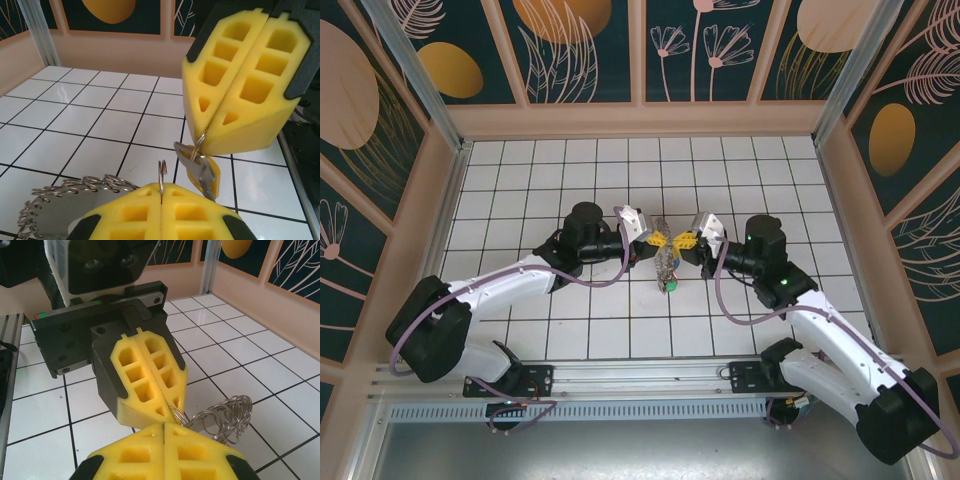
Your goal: Put the keys on the keyring
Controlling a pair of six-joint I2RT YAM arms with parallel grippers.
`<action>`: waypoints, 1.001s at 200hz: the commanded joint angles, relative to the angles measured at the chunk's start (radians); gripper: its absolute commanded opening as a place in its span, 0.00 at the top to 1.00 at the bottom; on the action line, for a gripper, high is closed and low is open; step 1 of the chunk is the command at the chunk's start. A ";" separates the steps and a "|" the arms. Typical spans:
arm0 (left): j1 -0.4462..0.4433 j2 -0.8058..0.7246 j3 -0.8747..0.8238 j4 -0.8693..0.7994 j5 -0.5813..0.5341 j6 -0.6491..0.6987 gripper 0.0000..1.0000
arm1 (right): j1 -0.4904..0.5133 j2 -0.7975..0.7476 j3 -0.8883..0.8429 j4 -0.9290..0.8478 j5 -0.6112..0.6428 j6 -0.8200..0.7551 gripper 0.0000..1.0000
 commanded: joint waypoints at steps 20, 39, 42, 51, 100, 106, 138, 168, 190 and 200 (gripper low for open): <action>-0.005 0.000 0.042 0.041 0.021 0.012 1.00 | 0.013 0.015 0.029 0.077 -0.009 -0.007 1.00; -0.005 0.002 0.042 0.041 0.023 0.012 1.00 | 0.017 0.029 0.031 0.082 -0.007 -0.006 1.00; -0.006 0.003 0.043 0.041 0.025 0.012 1.00 | 0.019 0.033 0.032 0.081 -0.006 -0.006 1.00; -0.006 0.003 0.043 0.043 0.024 0.014 1.00 | 0.021 0.040 0.034 0.081 -0.003 -0.006 1.00; -0.006 0.001 0.043 0.044 0.026 0.014 1.00 | 0.027 0.057 0.027 0.117 0.033 0.003 1.00; -0.006 0.001 0.042 0.045 0.026 0.014 1.00 | 0.027 0.057 0.026 0.125 0.038 0.004 1.00; -0.006 -0.001 0.042 0.044 0.025 0.016 1.00 | 0.048 0.057 0.025 0.137 0.098 0.012 1.00; -0.006 0.001 0.045 0.047 0.027 0.014 1.00 | 0.069 0.067 0.033 0.124 0.147 0.001 1.00; -0.006 0.001 0.045 0.050 0.026 0.015 1.00 | 0.088 0.076 0.038 0.116 0.213 -0.002 1.00; -0.005 -0.003 0.043 0.051 0.022 0.014 1.00 | 0.091 0.077 0.033 0.116 0.251 0.003 1.00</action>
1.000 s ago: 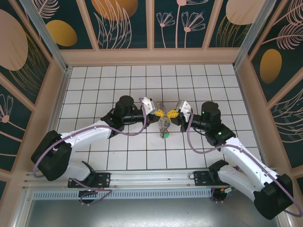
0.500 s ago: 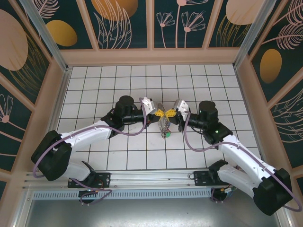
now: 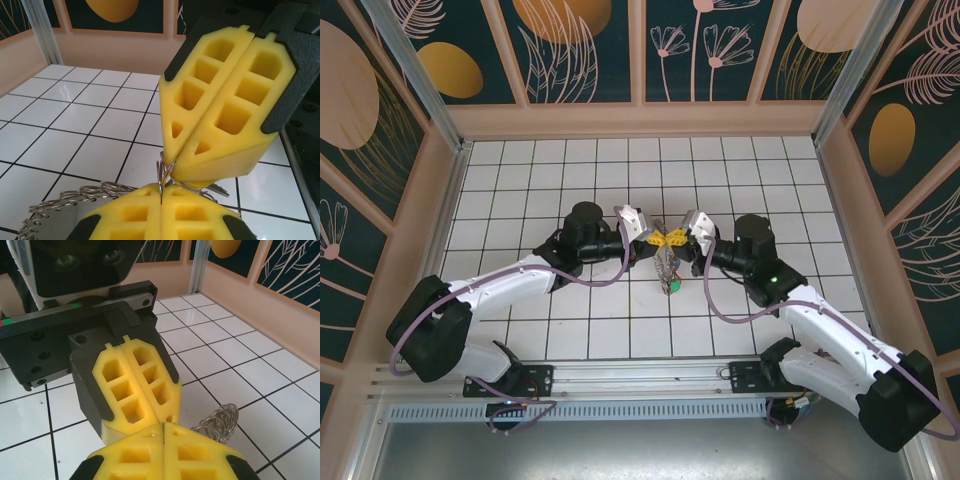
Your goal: Put the keys on the keyring
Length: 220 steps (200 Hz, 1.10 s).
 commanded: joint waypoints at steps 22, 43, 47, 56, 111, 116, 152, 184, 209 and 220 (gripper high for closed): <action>-0.007 -0.016 0.031 0.065 0.023 0.013 1.00 | 0.013 0.008 0.031 0.024 0.189 0.025 1.00; -0.008 -0.022 0.017 0.079 0.015 0.013 1.00 | 0.011 0.008 0.032 0.010 0.225 0.060 1.00; -0.007 -0.023 0.016 0.081 0.014 0.012 1.00 | 0.010 0.009 0.035 0.006 0.231 0.071 1.00; -0.007 -0.021 0.014 0.083 0.015 0.013 1.00 | 0.008 0.012 0.041 -0.001 0.242 0.095 1.00; -0.008 -0.015 0.019 0.089 0.015 0.017 1.00 | -0.015 0.032 0.069 -0.058 0.247 0.211 1.00; -0.008 -0.016 0.018 0.092 0.013 0.015 1.00 | -0.017 0.034 0.072 -0.064 0.249 0.220 1.00; -0.008 -0.022 0.001 0.129 0.002 -0.004 1.00 | -0.040 0.059 0.076 -0.100 0.211 0.275 1.00; -0.008 -0.020 -0.008 0.159 -0.005 -0.015 1.00 | -0.073 0.073 0.065 -0.092 0.144 0.306 0.96; -0.007 -0.012 -0.004 0.165 0.001 -0.019 1.00 | -0.077 0.079 0.062 -0.097 0.131 0.312 0.91; -0.008 -0.009 -0.005 0.167 0.002 -0.020 1.00 | -0.080 0.078 0.061 -0.102 0.132 0.310 0.90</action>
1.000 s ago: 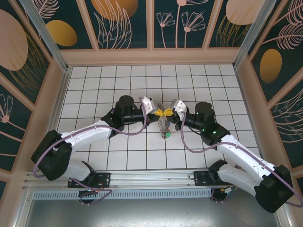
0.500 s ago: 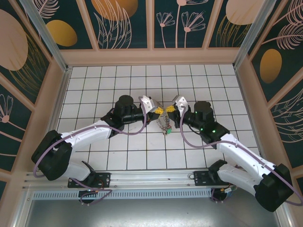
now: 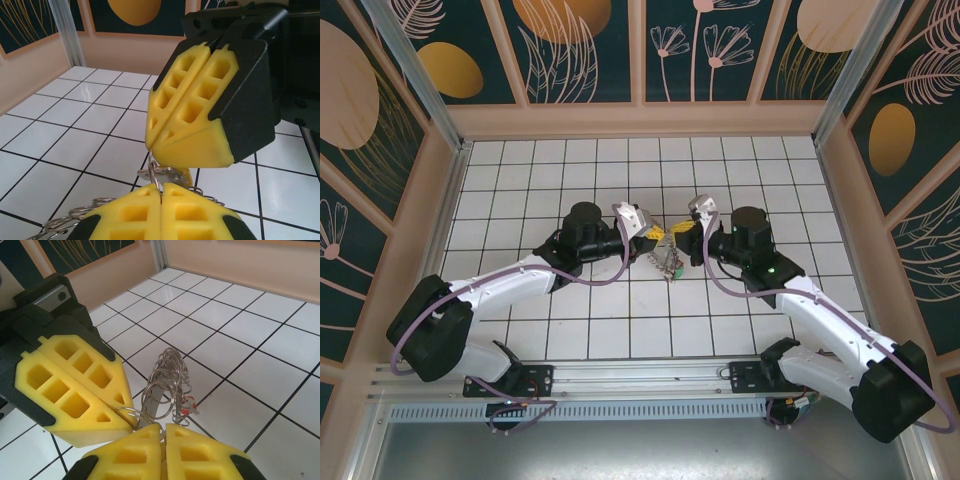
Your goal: Put the keys on the keyring
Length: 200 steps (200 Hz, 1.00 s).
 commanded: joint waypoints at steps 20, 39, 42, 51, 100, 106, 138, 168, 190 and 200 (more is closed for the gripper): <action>-0.011 -0.009 0.008 0.126 0.075 -0.011 1.00 | -0.040 0.012 0.012 -0.044 0.036 0.013 0.92; -0.011 -0.010 0.006 0.131 0.075 -0.016 1.00 | -0.047 0.016 0.009 -0.047 0.025 0.013 0.92; -0.011 -0.010 0.005 0.132 0.076 -0.015 1.00 | -0.049 0.017 0.007 -0.047 0.025 0.012 0.91; -0.011 -0.010 0.005 0.135 0.077 -0.017 1.00 | -0.052 0.027 0.003 -0.054 0.024 0.009 0.91; -0.011 -0.012 0.001 0.137 0.077 -0.016 1.00 | -0.065 0.049 0.025 -0.078 0.005 0.002 0.87; -0.011 -0.012 0.001 0.137 0.077 -0.016 1.00 | -0.064 0.044 0.028 -0.079 0.007 -0.001 0.85; -0.011 -0.010 0.001 0.134 0.077 -0.015 1.00 | -0.066 0.006 0.047 -0.094 0.035 -0.024 0.79; -0.011 -0.010 -0.001 0.123 0.085 -0.007 1.00 | -0.066 -0.055 0.053 -0.107 0.059 -0.089 0.77; -0.011 -0.014 0.003 0.109 0.111 0.007 1.00 | -0.064 -0.099 0.041 -0.123 -0.008 -0.211 0.75; -0.010 -0.019 0.004 0.102 0.128 0.017 1.00 | -0.065 -0.114 0.036 -0.147 -0.055 -0.288 0.75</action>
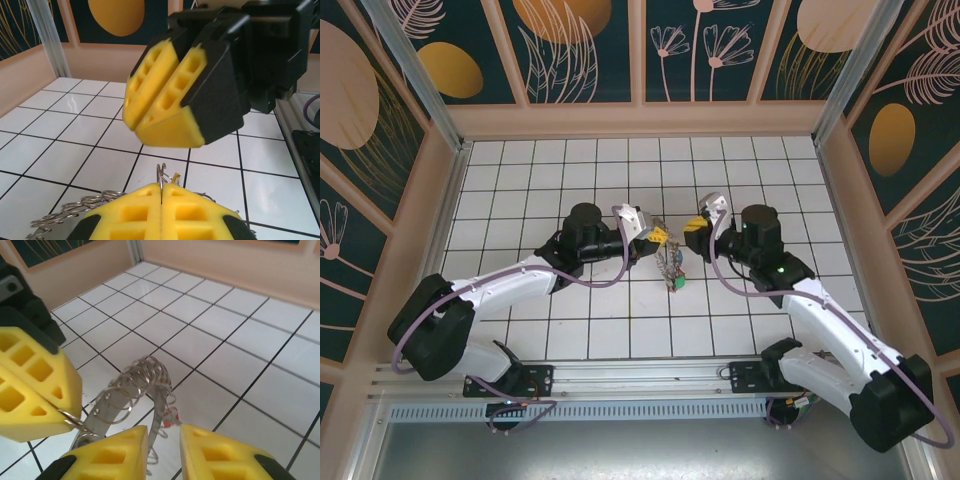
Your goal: Put the keys on the keyring
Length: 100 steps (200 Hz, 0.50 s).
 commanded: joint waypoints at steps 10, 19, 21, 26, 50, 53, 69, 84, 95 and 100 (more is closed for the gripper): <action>-0.006 -0.031 0.011 0.048 0.087 0.041 1.00 | -0.001 -0.062 0.021 -0.072 -0.117 -0.250 0.75; -0.006 -0.034 0.014 0.029 0.109 0.063 1.00 | -0.001 -0.073 0.021 -0.094 -0.154 -0.310 0.75; -0.006 -0.033 0.015 0.022 0.113 0.067 1.00 | -0.001 -0.077 0.022 -0.099 -0.163 -0.328 0.75; -0.006 -0.034 0.019 0.006 0.121 0.078 1.00 | 0.000 -0.082 0.023 -0.110 -0.186 -0.363 0.74; -0.005 -0.037 0.031 -0.034 0.140 0.101 1.00 | 0.003 -0.089 0.028 -0.136 -0.237 -0.454 0.75; -0.006 -0.037 0.031 -0.035 0.141 0.103 1.00 | 0.003 -0.087 0.030 -0.137 -0.240 -0.458 0.75; -0.006 -0.035 0.037 -0.042 0.155 0.108 1.00 | 0.007 -0.070 0.042 -0.131 -0.252 -0.465 0.75; -0.005 -0.027 0.047 -0.049 0.168 0.107 1.00 | 0.015 -0.050 0.054 -0.134 -0.265 -0.473 0.76; -0.006 -0.022 0.055 -0.053 0.176 0.104 1.00 | 0.020 -0.032 0.061 -0.139 -0.275 -0.484 0.76; -0.006 -0.019 0.057 -0.055 0.178 0.103 1.00 | 0.023 -0.026 0.063 -0.137 -0.276 -0.486 0.76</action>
